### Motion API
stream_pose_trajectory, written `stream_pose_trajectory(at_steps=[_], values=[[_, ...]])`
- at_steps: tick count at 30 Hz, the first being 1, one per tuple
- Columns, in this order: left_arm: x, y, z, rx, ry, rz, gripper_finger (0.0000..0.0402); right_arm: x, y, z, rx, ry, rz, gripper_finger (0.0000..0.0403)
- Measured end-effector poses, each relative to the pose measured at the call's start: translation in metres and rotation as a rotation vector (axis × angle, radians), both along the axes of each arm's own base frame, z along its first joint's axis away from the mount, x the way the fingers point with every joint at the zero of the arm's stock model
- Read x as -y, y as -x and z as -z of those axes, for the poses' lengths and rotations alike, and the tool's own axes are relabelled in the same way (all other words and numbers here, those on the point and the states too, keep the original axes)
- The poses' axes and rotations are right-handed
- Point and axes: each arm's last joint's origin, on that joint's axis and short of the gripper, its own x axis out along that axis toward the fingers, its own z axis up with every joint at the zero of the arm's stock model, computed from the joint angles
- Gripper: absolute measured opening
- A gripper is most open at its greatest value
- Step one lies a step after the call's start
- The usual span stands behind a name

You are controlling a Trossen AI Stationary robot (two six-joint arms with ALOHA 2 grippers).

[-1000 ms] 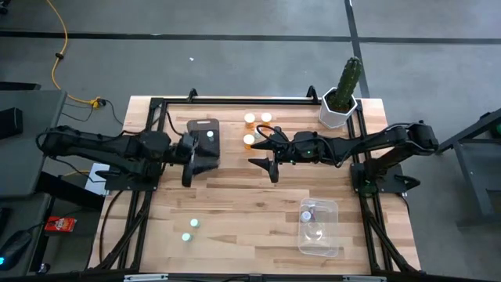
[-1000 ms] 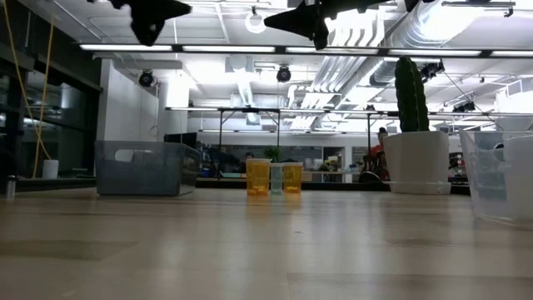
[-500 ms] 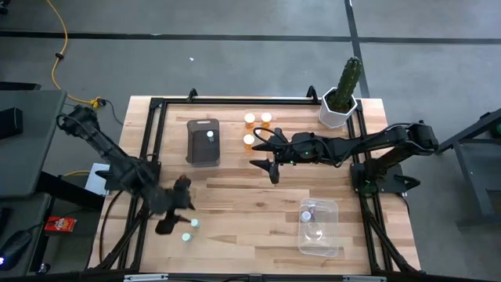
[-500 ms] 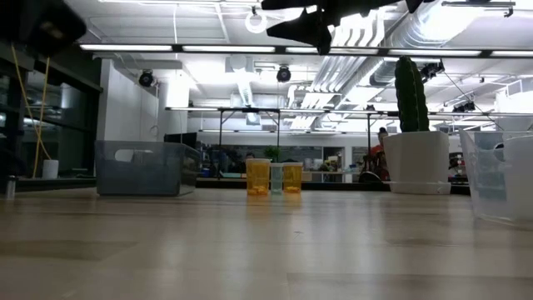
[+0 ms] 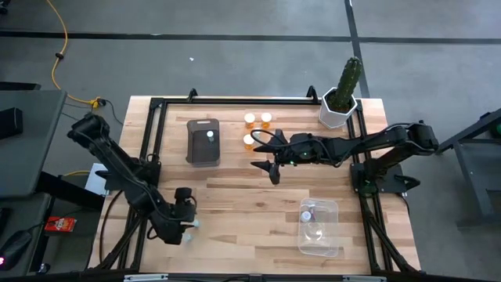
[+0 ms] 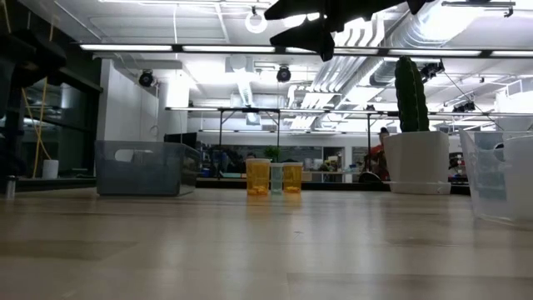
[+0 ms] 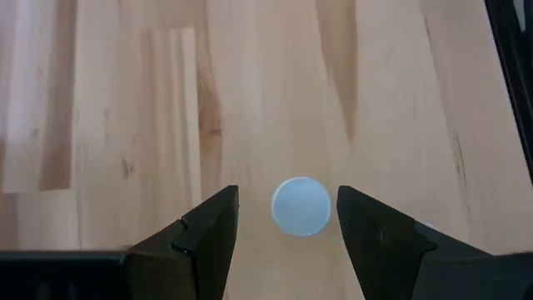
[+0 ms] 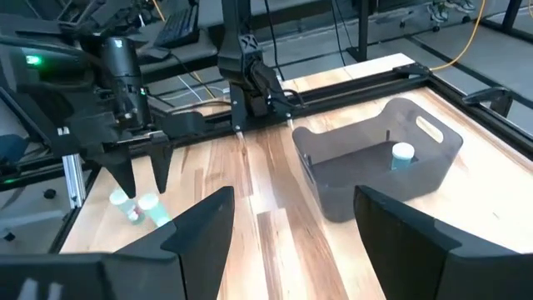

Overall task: Pick and place medicine bottles into bin by pill shape (circle, oval)
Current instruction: Put the blue small blue medicine bottle into the black bin

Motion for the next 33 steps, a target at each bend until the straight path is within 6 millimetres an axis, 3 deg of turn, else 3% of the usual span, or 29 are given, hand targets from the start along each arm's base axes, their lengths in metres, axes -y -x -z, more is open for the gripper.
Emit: stream_pose_trajectory(at_steps=[20, 27, 33], values=[[0.003, -0.002, 0.003, -0.008, -0.003, 0.059, 0.0193, 0.000, 0.000, 0.001, -0.015, 0.001, 0.000, 0.0240], [0.008, -0.005, 0.017, -0.084, -0.006, 0.109, 0.0193, 0.000, 0.000, 0.001, -0.015, 0.001, 0.002, 0.0240], [0.009, -0.009, 0.018, -0.015, -0.033, 0.050, 0.0193, 0.000, 0.000, 0.001, -0.014, -0.017, 0.007, 0.0240]])
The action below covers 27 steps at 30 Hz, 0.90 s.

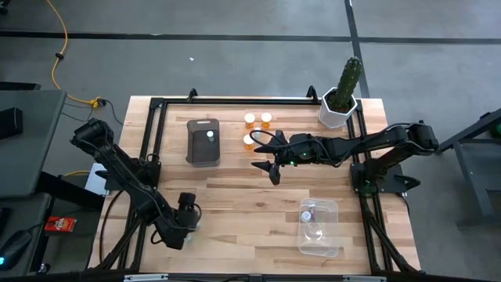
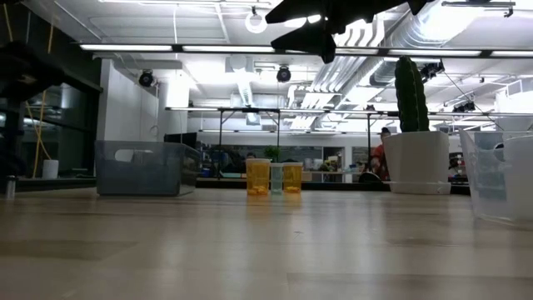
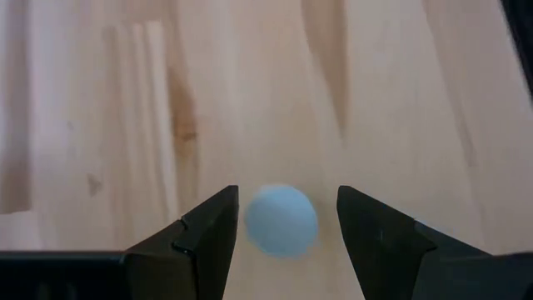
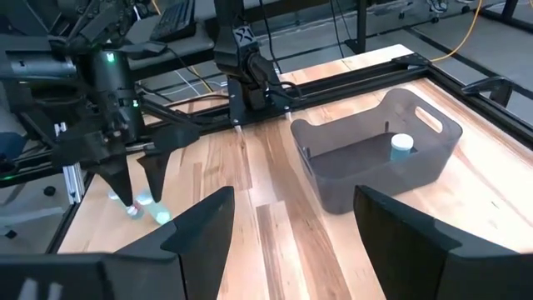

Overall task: Pick and place medicine bottles into bin by pill shape (circle, oval)
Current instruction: Put the blue small blue medicine bottle into the black bin

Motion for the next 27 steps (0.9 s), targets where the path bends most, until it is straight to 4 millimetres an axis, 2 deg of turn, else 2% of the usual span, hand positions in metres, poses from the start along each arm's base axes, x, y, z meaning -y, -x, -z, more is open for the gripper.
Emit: stream_pose_trajectory(at_steps=[15, 27], values=[[-0.0012, 0.0008, -0.0012, 0.007, -0.022, 0.009, 0.0192, 0.0000, 0.0000, 0.0000, 0.000, -0.007, 0.002, 0.0240], [-0.0022, 0.0025, 0.0000, -0.030, -0.025, 0.039, 0.0147, 0.0014, 0.0001, 0.0000, 0.000, 0.009, 0.049, 0.0240]])
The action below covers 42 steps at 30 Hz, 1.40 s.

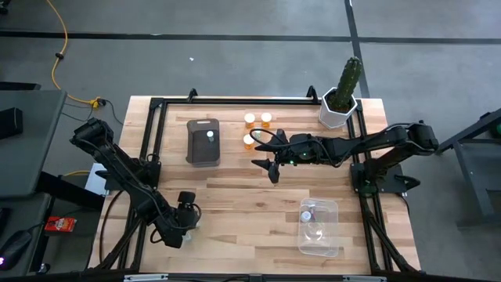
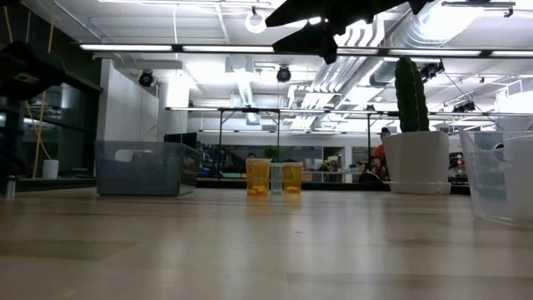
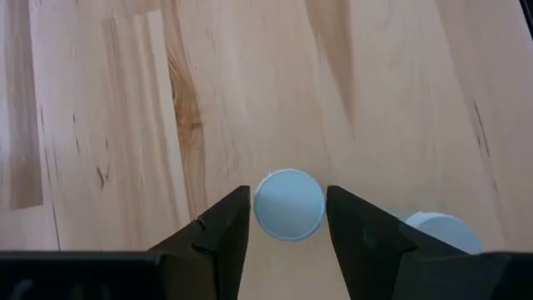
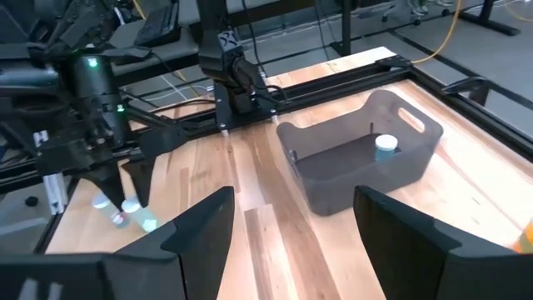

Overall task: Pick and place medicine bottles into bin by pill shape (circle, oval)
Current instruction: Put the blue small blue medicine bottle into the black bin

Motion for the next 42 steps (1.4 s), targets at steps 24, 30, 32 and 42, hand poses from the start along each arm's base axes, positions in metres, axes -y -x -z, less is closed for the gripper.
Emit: stream_pose_trajectory(at_steps=[24, 30, 32, 42], values=[[-0.012, -0.005, -0.007, 0.024, 0.001, -0.043, 0.0101, 0.000, 0.000, 0.000, 0.000, 0.000, 0.002, 0.0240], [-0.048, -0.004, -0.049, 0.215, 0.025, -0.174, 0.0101, -0.001, 0.002, 0.000, -0.017, -0.029, -0.031, 0.0240], [-0.063, -0.002, -0.066, 0.313, 0.019, -0.211, 0.0101, -0.001, 0.006, -0.001, -0.038, -0.035, -0.048, 0.0240], [-0.135, -0.012, -0.131, 0.804, -0.079, -0.374, 0.0101, -0.001, 0.016, -0.013, -0.019, -0.052, -0.047, 0.0240]])
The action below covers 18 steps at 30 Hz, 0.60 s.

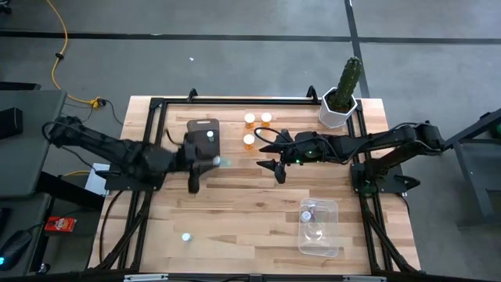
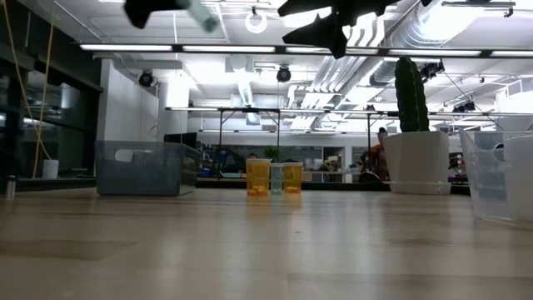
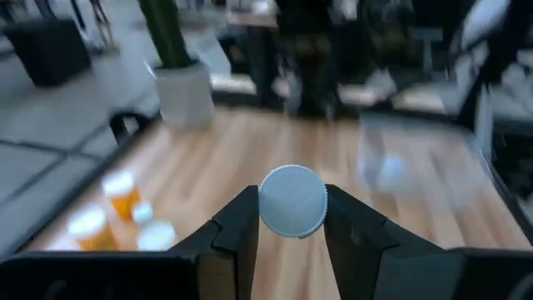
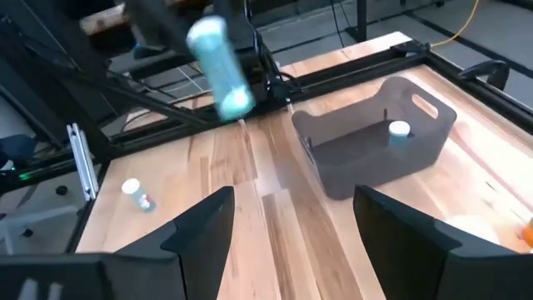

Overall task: Pick and place medicine bottles into bin by pill shape (circle, oval)
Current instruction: Put the blue small blue medicine bottle into the black bin

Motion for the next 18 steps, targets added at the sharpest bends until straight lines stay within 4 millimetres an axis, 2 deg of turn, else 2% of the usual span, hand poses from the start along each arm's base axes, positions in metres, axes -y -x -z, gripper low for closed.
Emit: stream_pose_trajectory(at_steps=[3, 7, 12, 18], values=[[-0.014, -0.010, -0.010, 0.117, 0.007, 0.011, 0.0101, 0.000, 0.000, -0.001, 0.014, 0.000, 0.000, 0.0240], [-0.024, -0.023, -0.007, 0.155, 0.028, 0.052, 0.0101, 0.000, -0.001, -0.002, 0.020, 0.001, 0.000, 0.0240], [-0.025, -0.034, 0.003, 0.108, 0.031, 0.063, 0.0101, 0.000, -0.001, -0.002, 0.018, 0.008, -0.003, 0.0240], [-0.025, -0.036, 0.005, 0.099, 0.038, 0.061, 0.0101, 0.000, -0.001, -0.002, 0.018, 0.008, -0.002, 0.0240]])
